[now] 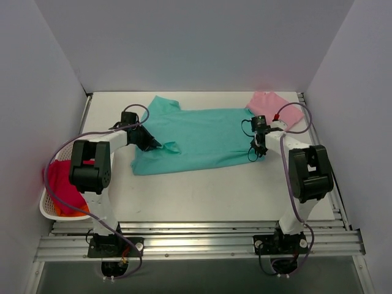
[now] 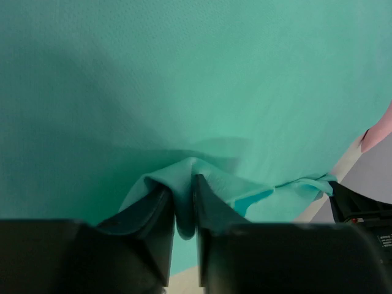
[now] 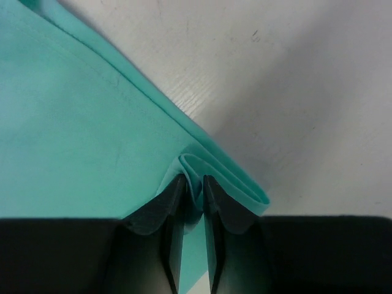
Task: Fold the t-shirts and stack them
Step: Fold the tshirt
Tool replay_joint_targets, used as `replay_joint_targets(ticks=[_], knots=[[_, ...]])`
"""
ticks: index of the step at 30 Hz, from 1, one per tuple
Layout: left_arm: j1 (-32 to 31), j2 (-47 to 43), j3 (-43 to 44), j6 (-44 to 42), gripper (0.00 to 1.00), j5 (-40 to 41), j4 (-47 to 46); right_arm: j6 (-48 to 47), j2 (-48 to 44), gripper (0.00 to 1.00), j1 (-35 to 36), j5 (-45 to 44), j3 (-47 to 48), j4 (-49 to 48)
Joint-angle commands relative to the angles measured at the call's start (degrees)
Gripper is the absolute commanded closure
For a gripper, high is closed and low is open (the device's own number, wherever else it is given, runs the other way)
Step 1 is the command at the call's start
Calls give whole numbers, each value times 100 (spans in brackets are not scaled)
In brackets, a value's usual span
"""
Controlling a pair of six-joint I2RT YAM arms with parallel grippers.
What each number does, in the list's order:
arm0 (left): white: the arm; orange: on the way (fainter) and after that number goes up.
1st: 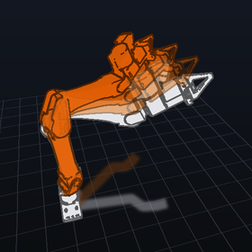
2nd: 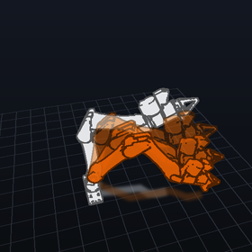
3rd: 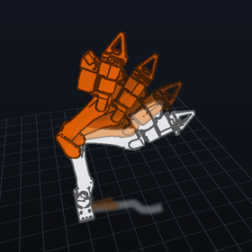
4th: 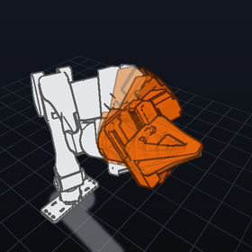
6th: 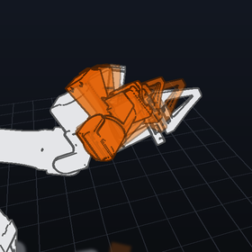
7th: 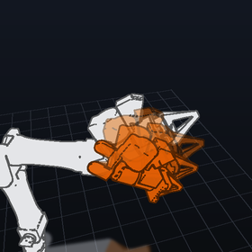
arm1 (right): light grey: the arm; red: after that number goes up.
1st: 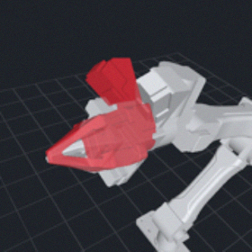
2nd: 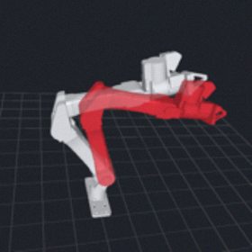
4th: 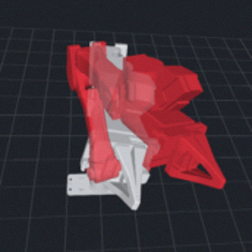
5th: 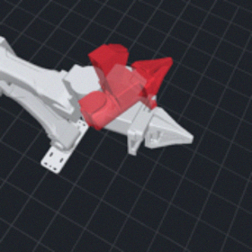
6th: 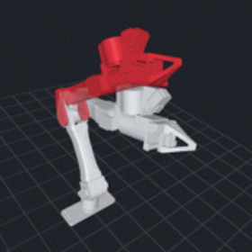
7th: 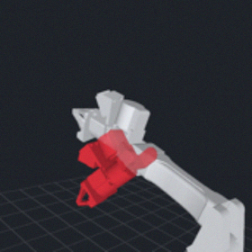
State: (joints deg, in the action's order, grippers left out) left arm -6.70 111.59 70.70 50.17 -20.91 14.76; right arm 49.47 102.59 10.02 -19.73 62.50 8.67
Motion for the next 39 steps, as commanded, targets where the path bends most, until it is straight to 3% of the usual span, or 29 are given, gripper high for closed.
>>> replay_joint_targets(ticks=[1,2,4,5,7,8,15,18,22,24,26,28,29,30,34,39], knots=[[116,310,348,-113,72,-413,-351,98,104,84,-88,-374,245,241],[134,363,374,-122,53,-466,-386,124,121,63,-114,-409,254,276],[160,486,453,-122,27,-528,-483,141,121,39,-123,-523,271,302],[169,513,506,-130,11,-572,-492,176,113,19,-149,-558,280,328],[221,618,733,-148,3,-599,-431,177,104,6,-167,-611,298,329],[248,653,831,-166,5,-642,-387,168,112,1,-185,-655,307,320],[494,733,1779,-218,6,-749,7,229,60,0,-211,-919,483,434],[591,698,2316,-297,6,-617,341,282,-299,0,-185,-1007,369,469],[644,321,2318,-403,6,-424,369,352,-1316,1,165,-1077,-26,330],[644,-117,1829,-421,6,-231,108,431,-1696,2,368,-1121,-420,268],[644,-417,1423,-333,6,-54,-96,458,-2259,20,737,-1139,-711,-22],[644,-848,869,-298,5,34,-316,423,-2654,66,957,-1008,-1133,-433],[644,-980,684,-254,5,95,-438,388,-2717,95,1114,-929,-1248,-549],[644,-1242,508,-254,5,130,-500,396,-2744,100,1142,-815,-1414,-637],[644,-1684,-186,-227,4,368,-624,484,-2237,100,1204,-594,-1583,-1014],[644,-1667,-267,-227,2,254,-703,546,-1392,100,1239,-541,-1320,-1305]])
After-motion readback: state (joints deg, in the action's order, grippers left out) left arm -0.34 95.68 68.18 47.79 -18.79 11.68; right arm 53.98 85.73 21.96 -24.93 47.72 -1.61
